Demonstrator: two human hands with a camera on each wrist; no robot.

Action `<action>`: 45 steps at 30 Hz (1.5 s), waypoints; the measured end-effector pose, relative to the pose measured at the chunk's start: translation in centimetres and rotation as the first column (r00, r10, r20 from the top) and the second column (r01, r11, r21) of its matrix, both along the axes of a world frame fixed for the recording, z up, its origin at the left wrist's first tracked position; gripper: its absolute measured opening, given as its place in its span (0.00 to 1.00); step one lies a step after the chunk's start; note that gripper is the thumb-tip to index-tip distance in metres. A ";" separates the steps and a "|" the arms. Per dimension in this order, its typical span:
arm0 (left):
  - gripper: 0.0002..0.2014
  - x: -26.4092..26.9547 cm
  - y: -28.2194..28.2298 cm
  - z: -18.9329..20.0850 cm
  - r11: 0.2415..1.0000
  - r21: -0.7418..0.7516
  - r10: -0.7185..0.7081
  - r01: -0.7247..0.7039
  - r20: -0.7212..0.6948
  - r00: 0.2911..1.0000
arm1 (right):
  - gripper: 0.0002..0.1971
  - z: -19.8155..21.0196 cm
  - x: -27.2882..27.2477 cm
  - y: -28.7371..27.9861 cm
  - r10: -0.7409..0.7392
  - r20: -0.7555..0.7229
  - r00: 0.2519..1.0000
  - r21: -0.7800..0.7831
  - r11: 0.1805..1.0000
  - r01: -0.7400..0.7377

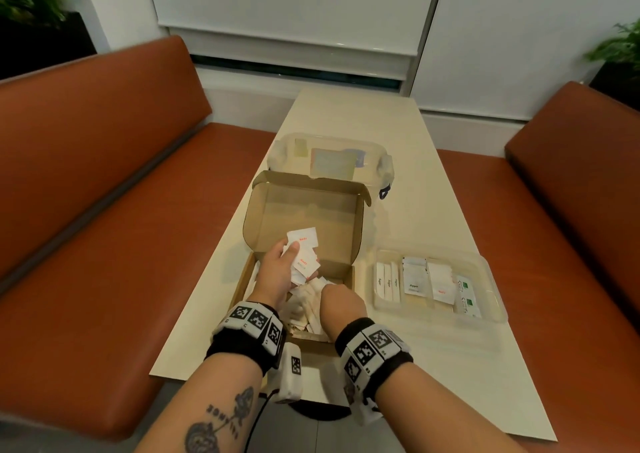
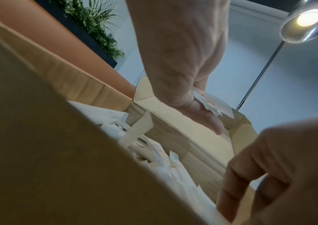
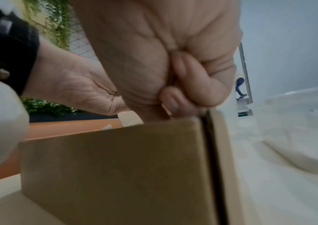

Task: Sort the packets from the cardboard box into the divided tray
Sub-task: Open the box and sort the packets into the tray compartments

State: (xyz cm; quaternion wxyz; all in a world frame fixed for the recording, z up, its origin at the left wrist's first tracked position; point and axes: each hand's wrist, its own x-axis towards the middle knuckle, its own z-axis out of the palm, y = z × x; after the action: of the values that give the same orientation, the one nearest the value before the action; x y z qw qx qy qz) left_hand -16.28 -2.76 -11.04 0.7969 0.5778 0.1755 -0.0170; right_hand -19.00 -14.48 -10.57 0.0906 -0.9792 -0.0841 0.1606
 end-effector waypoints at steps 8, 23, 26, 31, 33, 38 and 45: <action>0.17 0.1 -0.1 0.0 1.000 -0.014 0.014 -0.013 0.045 0.999 | 0.05 0.8 1.4 -3.5 -0.331 -0.004 0.944 0.394 0.867 0.306; 0.12 1.5 -9.0 0.7 0.899 0.426 -0.201 0.102 0.194 0.960 | 0.04 2.1 1.9 -11.3 -0.395 -0.317 0.862 0.924 0.078 0.375; 0.11 2.1 -11.0 1.2 0.908 0.392 -0.233 0.147 0.181 0.955 | 0.05 1.8 2.4 -12.4 -0.409 -0.299 0.862 0.930 0.077 0.359; 0.09 2.6 -12.9 1.8 0.916 0.316 -0.306 0.246 0.157 0.939 | 0.07 1.4 3.4 -14.3 -0.431 -0.218 0.875 0.928 0.186 0.323; 0.10 2.9 -13.3 1.8 0.911 0.334 -0.309 0.243 0.160 0.938 | 0.08 1.3 3.7 -14.8 -0.422 -0.198 0.885 0.931 0.201 0.305; 0.05 3.4 -13.5 2.0 0.921 0.344 -0.253 0.186 0.163 0.954 | 0.09 0.4 3.5 -15.9 -0.310 -0.304 0.901 0.920 0.150 0.362; 0.06 3.8 -13.0 1.7 0.911 0.353 -0.269 0.212 0.119 0.956 | 0.06 -0.4 4.0 -16.6 -0.229 -0.315 0.921 0.899 0.241 0.367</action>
State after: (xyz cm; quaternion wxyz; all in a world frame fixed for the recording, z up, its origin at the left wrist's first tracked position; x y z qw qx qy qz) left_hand -12.48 -15.75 -9.34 0.6901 0.7218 0.0363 -0.0371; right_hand -14.96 -31.11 -10.99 0.6806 -0.7225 0.0307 0.1173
